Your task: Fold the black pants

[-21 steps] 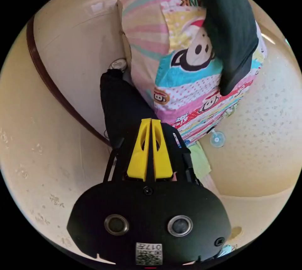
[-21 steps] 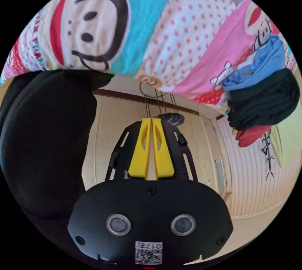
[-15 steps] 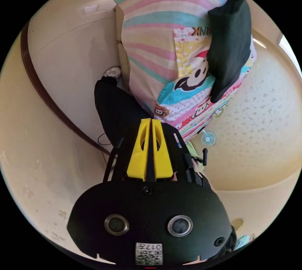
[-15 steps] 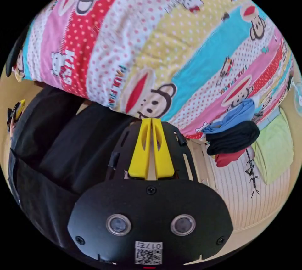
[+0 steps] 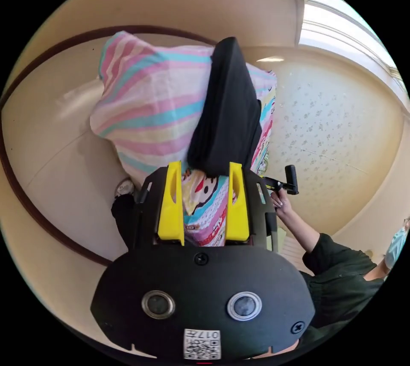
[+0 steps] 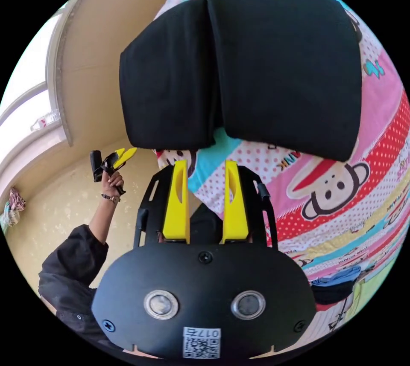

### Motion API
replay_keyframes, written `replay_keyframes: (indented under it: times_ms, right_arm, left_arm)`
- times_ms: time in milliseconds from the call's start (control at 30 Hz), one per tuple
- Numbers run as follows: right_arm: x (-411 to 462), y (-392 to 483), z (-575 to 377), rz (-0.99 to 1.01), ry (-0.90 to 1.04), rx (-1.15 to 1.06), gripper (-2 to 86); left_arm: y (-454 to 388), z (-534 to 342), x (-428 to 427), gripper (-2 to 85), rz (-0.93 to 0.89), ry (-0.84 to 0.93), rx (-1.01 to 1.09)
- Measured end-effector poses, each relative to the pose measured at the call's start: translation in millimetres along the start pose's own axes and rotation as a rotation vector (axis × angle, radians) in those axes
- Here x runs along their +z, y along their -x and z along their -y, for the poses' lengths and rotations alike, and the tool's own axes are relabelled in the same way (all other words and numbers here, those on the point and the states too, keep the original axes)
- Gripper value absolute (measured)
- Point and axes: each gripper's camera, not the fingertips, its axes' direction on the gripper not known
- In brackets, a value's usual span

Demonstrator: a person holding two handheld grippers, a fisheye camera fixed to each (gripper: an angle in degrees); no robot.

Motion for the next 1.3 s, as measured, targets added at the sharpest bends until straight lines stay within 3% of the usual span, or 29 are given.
replay_keyframes:
  times_ms: [100,267,300,467,533,600,800,900,1300]
  right_arm:
    - [12.7,1.3,25.3,0.016,-0.053,0.042,12.7]
    - [66.6,-13.2,35.4,0.002,0.002,0.116,10.6]
    - [70.9,-20.6,27.6,0.044,-0.017,0.136,9.2]
    - [81.2,-71.9,-13.7,0.510,0.011,0.165,4.4]
    - [81.5,-90.7,-42.4,0.832,-0.013,0.085,3.6]
    - [78.9,-96.3,-69.3,1.003,-0.043,0.007,3.3]
    - [50.6,-82.9,-184.2,1.195,-0.189,-0.298,2.7]
    - [36.0,-79.0,-242.5,1.370,-0.261,-0.425,2.5]
    - [-135.4,-55.3,-435.2,1.201,-0.715,-1.053,1.6]
  left_arm:
    - [-4.1,12.1,-8.6,15.6,-0.029,-0.050,0.040]
    - [18.3,3.3,35.0,16.0,-0.070,0.096,0.018]
    - [24.5,-10.2,32.3,13.3,-0.025,0.039,-0.012]
    - [32.9,-64.6,13.4,6.1,-0.024,-0.009,0.004]
    - [29.6,-85.5,8.1,5.2,-0.185,0.053,0.047]
    - [20.1,-119.5,2.8,5.2,-0.344,0.138,0.104]
    - [-38.4,-233.0,-17.1,5.3,-0.262,0.358,0.372]
    - [-74.0,-287.2,-31.0,5.7,-0.372,0.458,0.518]
    - [-288.4,-466.1,-20.8,6.3,-0.459,0.716,1.204]
